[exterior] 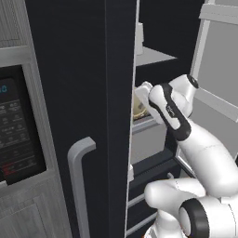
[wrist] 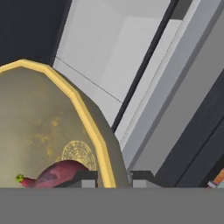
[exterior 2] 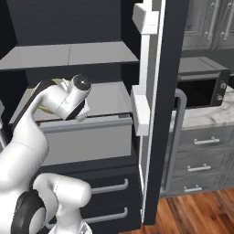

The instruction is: Move the mug from next to the sink to the open cabinet. Then, move the bowl with the onion to the fridge to clear the area for faucet cleaning.

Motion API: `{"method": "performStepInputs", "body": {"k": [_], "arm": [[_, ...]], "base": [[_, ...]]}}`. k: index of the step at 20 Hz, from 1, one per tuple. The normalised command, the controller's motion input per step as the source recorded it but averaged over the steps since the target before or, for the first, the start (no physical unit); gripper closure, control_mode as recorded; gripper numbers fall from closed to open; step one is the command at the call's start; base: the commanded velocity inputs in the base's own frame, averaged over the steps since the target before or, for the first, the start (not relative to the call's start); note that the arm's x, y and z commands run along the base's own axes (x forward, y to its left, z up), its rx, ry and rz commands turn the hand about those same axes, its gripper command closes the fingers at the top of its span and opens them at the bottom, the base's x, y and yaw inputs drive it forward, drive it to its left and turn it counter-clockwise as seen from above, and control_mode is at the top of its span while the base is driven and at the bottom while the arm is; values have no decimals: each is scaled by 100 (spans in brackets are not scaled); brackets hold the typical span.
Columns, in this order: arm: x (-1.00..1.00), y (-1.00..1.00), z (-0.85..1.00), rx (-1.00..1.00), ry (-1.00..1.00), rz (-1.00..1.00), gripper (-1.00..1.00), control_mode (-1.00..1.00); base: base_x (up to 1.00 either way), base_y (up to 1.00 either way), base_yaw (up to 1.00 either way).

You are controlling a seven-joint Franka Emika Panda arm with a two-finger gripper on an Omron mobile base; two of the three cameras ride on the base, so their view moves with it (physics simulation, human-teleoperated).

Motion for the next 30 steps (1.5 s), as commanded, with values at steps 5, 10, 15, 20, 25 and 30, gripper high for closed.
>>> {"method": "performStepInputs", "body": {"k": [5,10,15,20,25,30], "arm": [[19,11,-2,-1,6,-2,100,-100],[22,16,-32,-12,9,0,100,-100],[42,12,-19,-5,3,-1,100,-100],[60,13,-9,0,0,-5,100,-100],[60,12,-27,0,0,-10,100,-100],[33,6,-55,0,0,-6,100,-100]], "base": [[0,0,0],[0,0,0],[0,0,0],[0,0,0],[0,0,0],[0,0,0]]}}
